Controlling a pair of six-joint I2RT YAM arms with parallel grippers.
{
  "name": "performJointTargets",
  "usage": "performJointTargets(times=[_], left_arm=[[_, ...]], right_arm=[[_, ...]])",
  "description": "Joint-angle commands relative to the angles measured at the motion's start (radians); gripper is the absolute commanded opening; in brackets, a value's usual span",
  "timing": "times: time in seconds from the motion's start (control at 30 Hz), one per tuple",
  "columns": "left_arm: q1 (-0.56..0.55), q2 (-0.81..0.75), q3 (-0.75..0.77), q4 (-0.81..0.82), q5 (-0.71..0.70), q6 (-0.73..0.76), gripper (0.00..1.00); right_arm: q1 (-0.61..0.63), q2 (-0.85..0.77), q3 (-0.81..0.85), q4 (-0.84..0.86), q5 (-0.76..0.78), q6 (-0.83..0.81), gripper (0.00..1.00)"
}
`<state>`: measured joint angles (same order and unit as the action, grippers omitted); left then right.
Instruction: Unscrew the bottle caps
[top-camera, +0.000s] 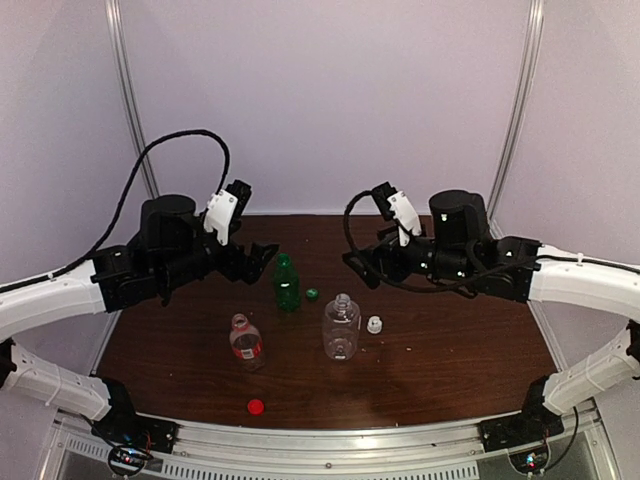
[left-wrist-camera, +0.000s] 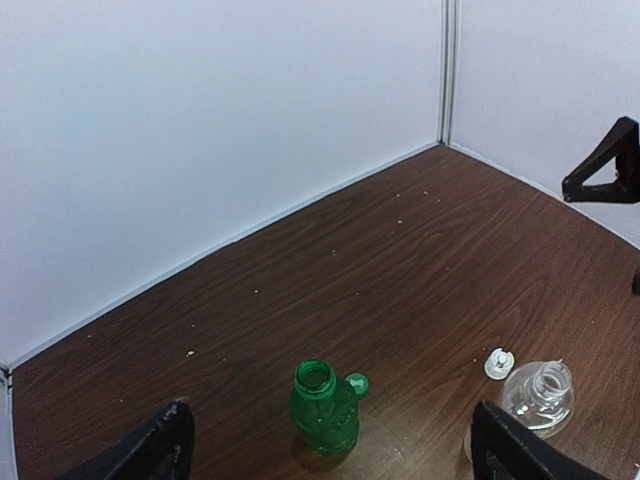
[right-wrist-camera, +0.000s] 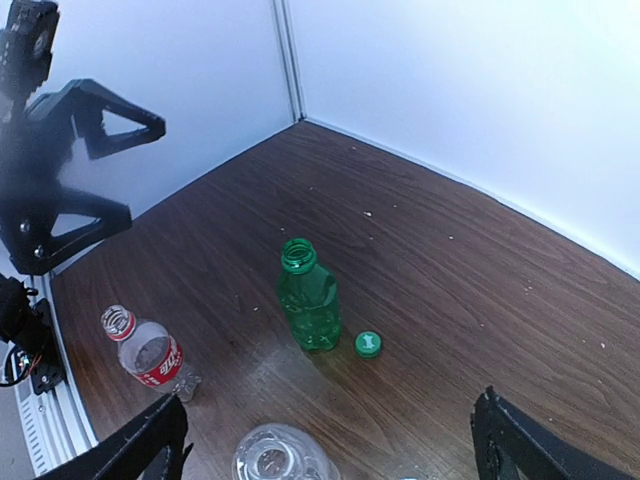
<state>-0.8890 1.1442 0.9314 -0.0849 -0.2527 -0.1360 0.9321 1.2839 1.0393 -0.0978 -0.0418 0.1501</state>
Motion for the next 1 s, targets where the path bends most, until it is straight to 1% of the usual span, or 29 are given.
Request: performJointTargets(times=[0.0,0.1,0.33,0.53,0.73,0.97], left_arm=[[0.035,-0.026,0.048,-0.055,-0.067,0.023,0.98],[0.082,-0.053,0.050,-0.093,-0.057,0.015,0.98],[0.241,-0.139,0.030,-0.140,0.015,-0.008,0.98],[0.332,-0.203,0.017,-0.175,0.066,0.003,0.98],[0.378,-0.234,0.004,-0.203,0.105,0.014,0.98],[0.380,-0.301,-0.074,-0.152,0.112,0.010,0.98]], right_arm=[[-0.072,-0.049,0.043,-0.104,0.037,0.035,1.00],[-0.137,-0.082,0.045,-0.132,0.037,0.037,1.00],[-0.273,-0.142,0.066,-0.200,0.037,0.009,1.00],[-0.332,-0.164,0.087,-0.262,0.136,-0.024,1.00],[-0.351,-0.229,0.045,-0.228,0.177,-0.049,1.00],[-0.358,-0.272,0.007,-0.212,0.199,-0.058,1.00]])
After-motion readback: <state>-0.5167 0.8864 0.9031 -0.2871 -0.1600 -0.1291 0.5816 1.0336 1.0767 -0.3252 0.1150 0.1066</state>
